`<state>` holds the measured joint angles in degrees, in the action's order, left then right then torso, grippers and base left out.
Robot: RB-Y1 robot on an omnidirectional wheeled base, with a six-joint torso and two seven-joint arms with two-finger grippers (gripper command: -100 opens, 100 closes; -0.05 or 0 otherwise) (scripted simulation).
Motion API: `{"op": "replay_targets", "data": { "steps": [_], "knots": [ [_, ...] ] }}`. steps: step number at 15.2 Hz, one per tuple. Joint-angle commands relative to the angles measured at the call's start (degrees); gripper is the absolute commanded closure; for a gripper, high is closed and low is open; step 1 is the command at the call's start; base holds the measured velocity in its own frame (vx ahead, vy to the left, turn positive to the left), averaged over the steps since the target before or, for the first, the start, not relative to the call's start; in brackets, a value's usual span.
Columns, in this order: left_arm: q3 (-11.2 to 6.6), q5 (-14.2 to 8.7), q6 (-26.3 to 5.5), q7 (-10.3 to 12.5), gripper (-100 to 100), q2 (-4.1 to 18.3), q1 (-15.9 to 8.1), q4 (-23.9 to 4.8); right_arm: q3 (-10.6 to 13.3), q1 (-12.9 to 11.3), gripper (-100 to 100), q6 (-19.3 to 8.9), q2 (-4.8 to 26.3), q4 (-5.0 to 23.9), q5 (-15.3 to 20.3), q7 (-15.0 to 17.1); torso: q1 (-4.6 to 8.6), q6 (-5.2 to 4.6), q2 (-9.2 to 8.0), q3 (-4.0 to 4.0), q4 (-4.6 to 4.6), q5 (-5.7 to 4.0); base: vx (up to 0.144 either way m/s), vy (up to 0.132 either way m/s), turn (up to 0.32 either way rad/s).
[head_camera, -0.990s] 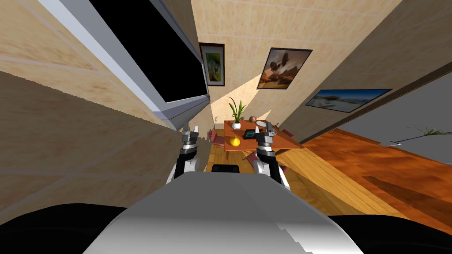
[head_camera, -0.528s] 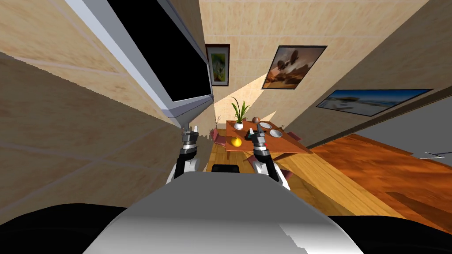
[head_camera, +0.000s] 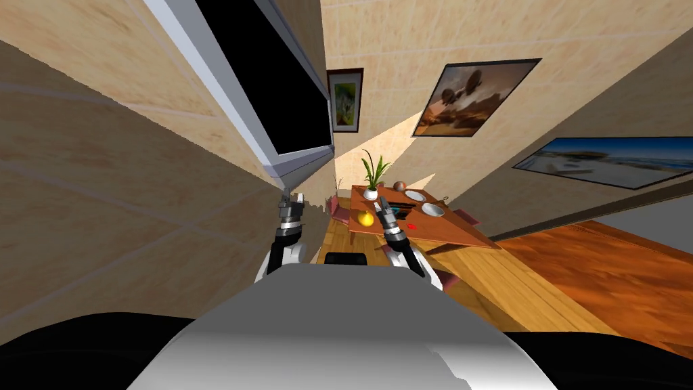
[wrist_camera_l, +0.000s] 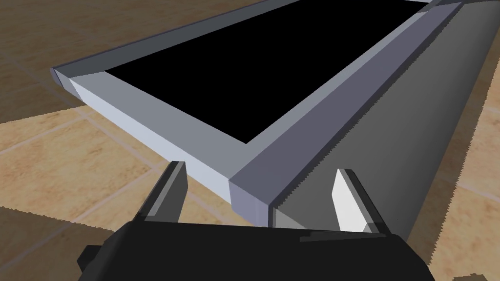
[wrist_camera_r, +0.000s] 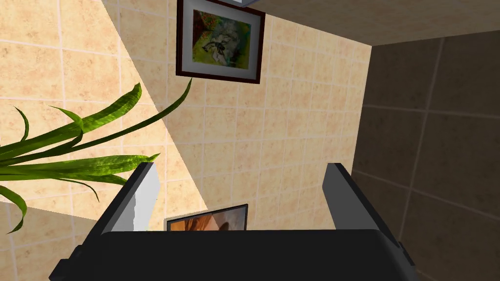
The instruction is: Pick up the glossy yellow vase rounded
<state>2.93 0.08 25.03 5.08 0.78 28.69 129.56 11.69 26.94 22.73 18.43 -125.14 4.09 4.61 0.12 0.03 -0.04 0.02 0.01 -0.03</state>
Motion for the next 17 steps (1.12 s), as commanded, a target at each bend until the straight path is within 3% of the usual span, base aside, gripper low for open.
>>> {"op": "replay_targets", "data": {
  "steps": [1,3,6,7,8,10,11,13,14,16,17],
  "knots": [
    [0.0,0.0,0.0,0.0,0,0.0,0.0,0.0,2.2,-0.9,-100,-0.3,2.9,2.0,0.3,-1.1,0.0,0.0,0.0,0.0,0.0,0.0,-0.02,-0.024,0.215],
    [0.0,0.0,0.0,0.0,0,0.0,0.0,0.0,2.2,-0.9,-100,-0.3,4.1,2.0,0.3,-1.1,0.01,0.0,0.0,0.0,0.0,0.0,-0.019,-0.022,0.141],
    [0.0,0.0,0.0,0.0,0,0.0,0.0,0.0,6.0,-2.0,-100,-0.5,8.7,5.4,1.0,-3.0,0.01,-0.01,-0.02,0.01,0.0,0.0,-0.021,-0.023,0.222],
    [0.0,0.0,0.0,0.0,0,0.0,0.0,0.0,6.0,-2.0,-100,-0.5,9.9,5.4,1.0,-3.0,0.03,0.02,-0.02,0.01,0.0,0.0,-0.027,-0.031,0.238],
    [0.0,0.0,0.0,0.0,0,0.0,0.0,0.0,8.0,-2.7,-100,-0.6,11.4,7.2,1.3,-4.1,0.04,0.0,-0.03,0.01,0.01,-0.01,-0.033,-0.028,0.344],
    [0.0,0.0,0.0,0.0,0,0.0,0.0,0.0,8.0,-2.7,-100,-0.6,12.9,7.2,1.3,-4.1,0.04,0.0,-0.04,0.02,0.01,-0.01,-0.025,-0.027,0.166],
    [-0.01,0.0,0.0,0.0,0,0.0,0.0,0.0,10.1,-3.3,-100,-0.6,15.0,9.0,1.7,-5.1,0.04,-0.04,-0.02,0.02,0.01,-0.01,-0.017,-0.019,0.157],
    [0.0,0.0,0.0,0.0,0,0.0,0.0,0.0,10.1,-3.3,-100,-0.6,16.0,9.1,1.7,-5.1,0.02,0.0,0.0,0.0,0.0,-0.01,-0.017,-0.015,0.171],
    [0.0,0.0,0.0,0.0,0,0.0,0.0,0.0,12.3,-4.0,-100,-0.7,18.0,11.0,2.1,-6.2,0.0,-0.02,0.01,-0.01,0.0,0.0,-0.019,-0.011,0.201],
    [0.0,0.0,0.0,0.0,0,0.0,0.0,0.0,12.3,-4.0,-100,-0.7,19.2,11.0,2.1,-6.2,-0.01,0.0,-0.01,0.0,0.0,0.01,-0.024,-0.016,0.186],
    [0.0,0.0,0.0,0.0,0,0.0,0.0,0.0,14.5,-4.7,-100,-0.8,21.3,13.0,2.5,-7.4,0.0,-0.03,0.0,0.0,0.0,0.0,-0.019,-0.012,0.262]
  ]
}}
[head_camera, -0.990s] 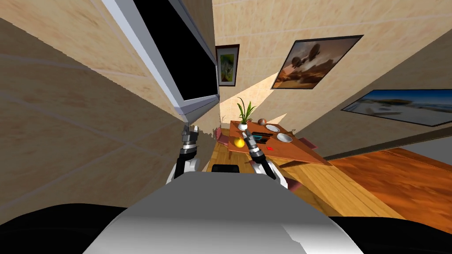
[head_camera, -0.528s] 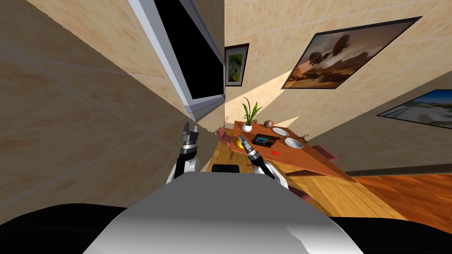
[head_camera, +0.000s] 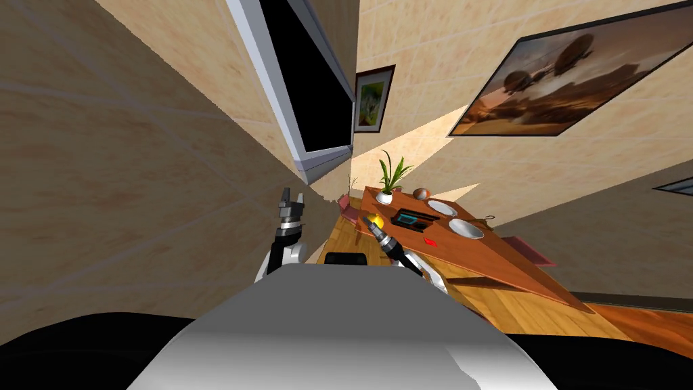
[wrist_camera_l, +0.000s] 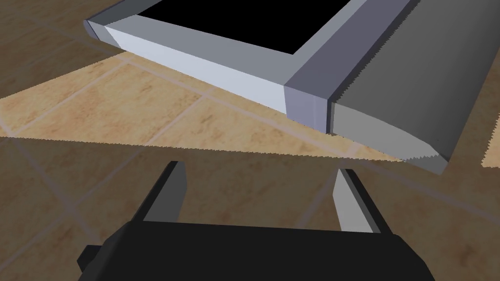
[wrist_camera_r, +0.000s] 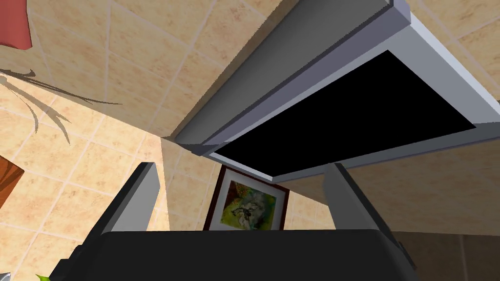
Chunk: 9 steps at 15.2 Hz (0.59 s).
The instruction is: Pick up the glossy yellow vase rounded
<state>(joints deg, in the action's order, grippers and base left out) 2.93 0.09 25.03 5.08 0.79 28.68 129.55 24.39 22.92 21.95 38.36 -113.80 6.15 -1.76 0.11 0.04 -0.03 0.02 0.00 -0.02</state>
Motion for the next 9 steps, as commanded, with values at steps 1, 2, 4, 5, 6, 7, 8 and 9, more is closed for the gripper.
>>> {"op": "replay_targets", "data": {
  "steps": [1,2,4,5,6,7,8,9],
  "knots": [
    [0.0,0.0,0.0,0.0,0,0.0,0.0,0.0,1.8,-0.7,-100,0.0,2.4,1.7,0.4,-1.0,0.0,0.0,0.0,0.0,0.0,0.0,-0.022,-0.017,0.257],
    [0.0,0.0,0.0,0.0,0,0.0,0.0,0.0,3.7,-1.4,-100,-0.1,4.1,3.7,0.8,-2.2,0.01,-0.01,0.0,0.0,0.0,-0.01,-0.038,-0.019,0.383],
    [0.0,0.0,0.0,0.0,0,0.0,0.0,0.0,4.1,-1.4,-100,-0.1,5.7,3.7,0.8,-2.2,0.03,-0.02,-0.04,0.02,0.01,-0.01,-0.034,-0.023,0.166],
    [-0.01,0.0,0.0,0.0,0,0.0,0.0,0.0,6.4,-2.1,-100,-0.2,7.3,5.7,1.2,-3.4,0.03,-0.06,-0.04,0.02,0.01,0.0,-0.028,-0.01,0.2],
    [0.0,0.0,0.0,0.0,0,0.0,0.0,0.0,6.4,-2.1,-100,-0.2,8.7,5.7,1.2,-3.4,0.01,-0.01,-0.03,0.02,0.01,0.0,-0.029,-0.011,0.263],
    [0.0,0.0,0.0,0.0,0,0.0,0.0,0.0,6.4,-2.1,-100,-0.2,8.9,5.7,1.2,-3.4,0.01,-0.02,-0.03,0.02,0.01,0.0,-0.018,-0.014,0.121],
    [-0.01,0.0,0.0,0.0,0,0.0,0.0,0.0,8.7,-2.8,-100,-0.3,10.9,7.8,1.6,-4.6,0.0,-0.05,-0.01,0.01,0.01,0.0,-0.02,-0.012,0.263],
    [0.0,0.0,0.0,0.0,0,0.0,0.0,0.0,8.7,-2.8,-100,-0.3,12.1,7.8,1.6,-4.6,0.01,-0.01,0.0,0.0,0.0,0.0,-0.024,-0.016,0.262]
  ]
}}
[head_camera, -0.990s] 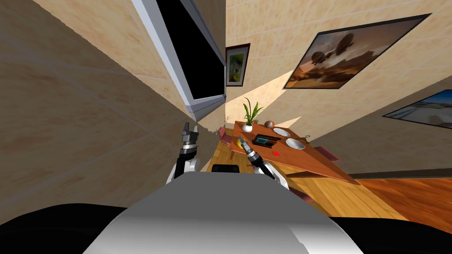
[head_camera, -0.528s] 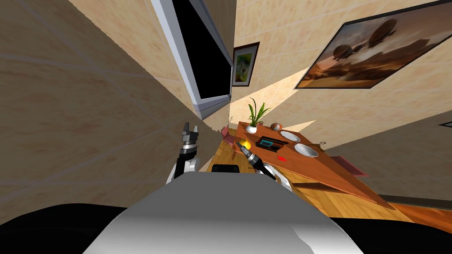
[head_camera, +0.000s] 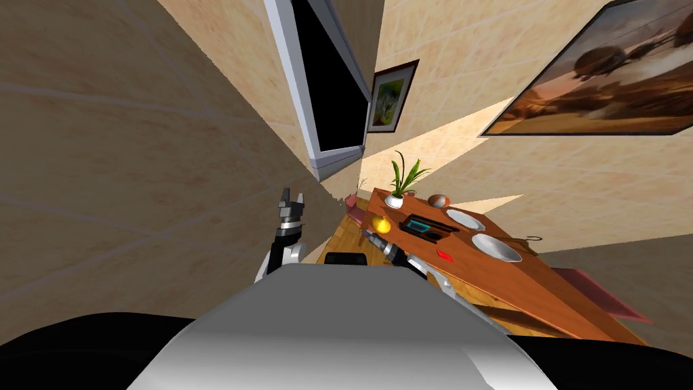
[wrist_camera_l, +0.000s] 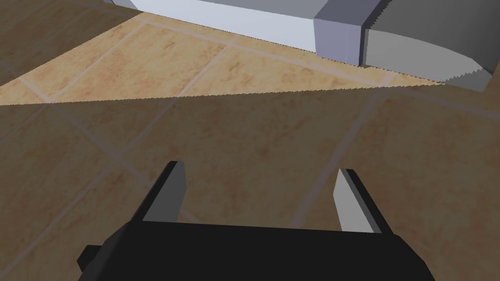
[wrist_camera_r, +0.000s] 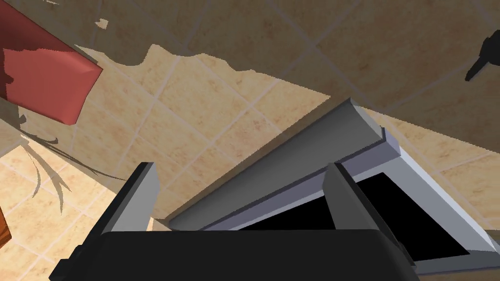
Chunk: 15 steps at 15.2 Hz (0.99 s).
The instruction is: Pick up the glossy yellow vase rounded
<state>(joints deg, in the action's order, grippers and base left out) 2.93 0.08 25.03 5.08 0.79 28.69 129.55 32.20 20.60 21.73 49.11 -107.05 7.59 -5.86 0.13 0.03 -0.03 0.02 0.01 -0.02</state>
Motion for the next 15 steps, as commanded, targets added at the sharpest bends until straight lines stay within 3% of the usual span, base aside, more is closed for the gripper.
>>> {"op": "replay_targets", "data": {
  "steps": [1,3,4,6,7,8,9,11,12,13,14,15],
  "knots": [
    [0.0,0.0,0.0,0.0,0,0.0,0.0,0.0,2.9,-1.2,-100,-0.2,2.9,2.9,0.6,-1.7,0.0,0.0,0.0,0.0,0.0,0.0,-0.029,-0.013,0.371],
    [0.0,0.0,0.0,0.0,0,0.0,0.0,0.0,3.3,-1.2,-100,-0.2,4.6,3.1,0.6,-1.7,0.01,0.0,-0.01,0.01,0.0,-0.01,-0.029,-0.016,0.21],
    [-0.01,0.0,0.0,0.0,0,0.0,0.0,0.0,5.5,-2.0,-100,-0.3,6.9,5.2,1.0,-2.9,0.01,-0.05,-0.01,0.01,0.0,-0.01,-0.03,-0.006,0.22],
    [0.0,0.0,0.0,0.0,0,0.0,0.0,0.0,5.7,-2.0,-100,-0.3,7.8,5.2,1.0,-2.9,-0.03,-0.01,-0.03,0.01,0.0,0.01,-0.027,-0.006,0.181],
    [0.0,0.0,0.0,0.0,0,0.0,0.0,0.0,8.0,-2.7,-100,-0.3,10.3,6.6,1.5,-4.1,-0.03,-0.04,-0.01,0.0,0.0,0.0,-0.028,0.001,0.24],
    [0.0,0.0,0.0,0.0,0,0.0,0.0,0.0,8.0,-2.7,-100,-0.3,10.9,7.3,1.5,-4.1,-0.04,0.0,-0.01,0.0,0.0,0.0,-0.031,-0.002,0.299],
    [0.0,0.0,0.0,0.0,0,0.0,0.0,0.0,10.1,-3.5,-100,-0.4,12.4,9.2,1.9,-5.4,-0.04,0.01,-0.01,0.0,0.0,0.01,-0.036,-0.004,0.436],
    [0.0,0.0,0.0,0.0,0,0.0,0.0,0.0,10.4,-3.5,-100,-0.4,14.0,9.4,1.9,-5.4,-0.03,-0.01,-0.01,0.01,0.0,0.01,-0.026,-0.008,0.184],
    [-0.01,0.0,0.0,0.0,0,0.0,0.0,0.0,12.7,-4.3,-100,-0.5,16.0,11.3,2.3,-6.6,-0.01,-0.06,0.0,0.0,0.0,0.01,-0.021,0.0,0.205],
    [0.0,0.0,0.0,0.0,0,0.0,0.0,0.0,12.7,-4.3,-100,-0.5,17.1,11.4,2.3,-6.6,-0.02,-0.01,0.01,0.0,0.0,0.01,-0.024,0.0,0.293],
    [0.0,0.0,0.0,0.0,0,0.0,0.0,0.0,14.6,-5.0,-100,-0.6,18.7,12.9,2.7,-7.8,-0.04,0.0,0.02,-0.01,0.0,0.01,-0.03,0.003,0.394],
    [0.0,0.0,0.0,0.0,0,0.0,0.0,0.0,15.0,-5.0,-100,-0.6,19.8,13.4,2.7,-7.8,-0.04,0.03,0.01,-0.01,0.0,0.01,-0.034,-0.003,0.278]
  ]
}}
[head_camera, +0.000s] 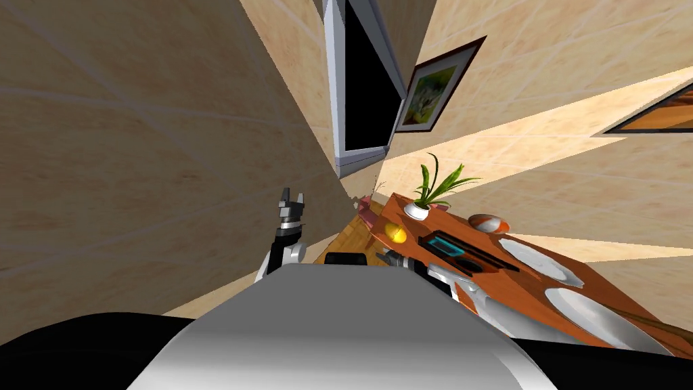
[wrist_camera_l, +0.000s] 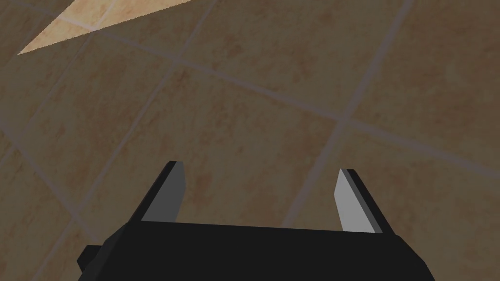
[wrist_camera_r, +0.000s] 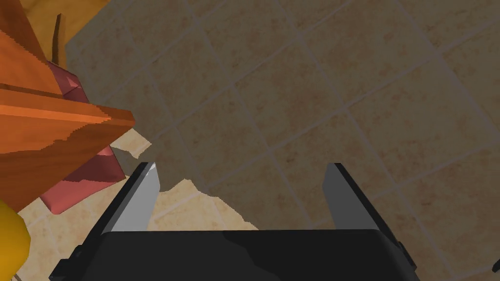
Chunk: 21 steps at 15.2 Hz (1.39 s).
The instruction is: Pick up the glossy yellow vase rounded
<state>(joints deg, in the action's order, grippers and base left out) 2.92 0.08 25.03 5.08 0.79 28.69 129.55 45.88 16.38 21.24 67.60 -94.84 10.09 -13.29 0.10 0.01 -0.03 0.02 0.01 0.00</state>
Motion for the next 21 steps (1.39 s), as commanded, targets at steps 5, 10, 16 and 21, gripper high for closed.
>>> {"op": "replay_targets", "data": {
  "steps": [5,10,16,21],
  "knots": [
    [0.0,0.0,0.0,0.0,0,0.0,0.0,0.0,5.7,-2.3,-100,-0.3,7.3,5.1,1.1,-2.7,-0.04,0.04,0.03,-0.01,0.0,0.0,-0.027,0.006,0.232],
    [0.0,0.0,0.0,0.0,0,0.0,0.0,0.0,9.9,-3.8,-100,-0.4,12.8,8.7,1.9,-4.9,-0.06,0.03,0.05,-0.03,-0.01,0.01,-0.018,0.01,0.253],
    [0.0,0.0,0.0,0.0,0,0.0,0.0,0.0,13.8,-5.2,-100,-0.5,17.7,12.0,2.6,-7.0,-0.08,0.02,0.08,-0.04,-0.01,0.01,-0.011,0.013,0.19],
    [0.0,0.0,0.0,0.0,0,0.0,0.0,0.0,18.8,-7.1,-100,-0.7,23.7,16.3,3.6,-9.8,-0.12,0.01,0.12,-0.06,-0.02,0.03,-0.005,0.024,0.277]
  ]
}}
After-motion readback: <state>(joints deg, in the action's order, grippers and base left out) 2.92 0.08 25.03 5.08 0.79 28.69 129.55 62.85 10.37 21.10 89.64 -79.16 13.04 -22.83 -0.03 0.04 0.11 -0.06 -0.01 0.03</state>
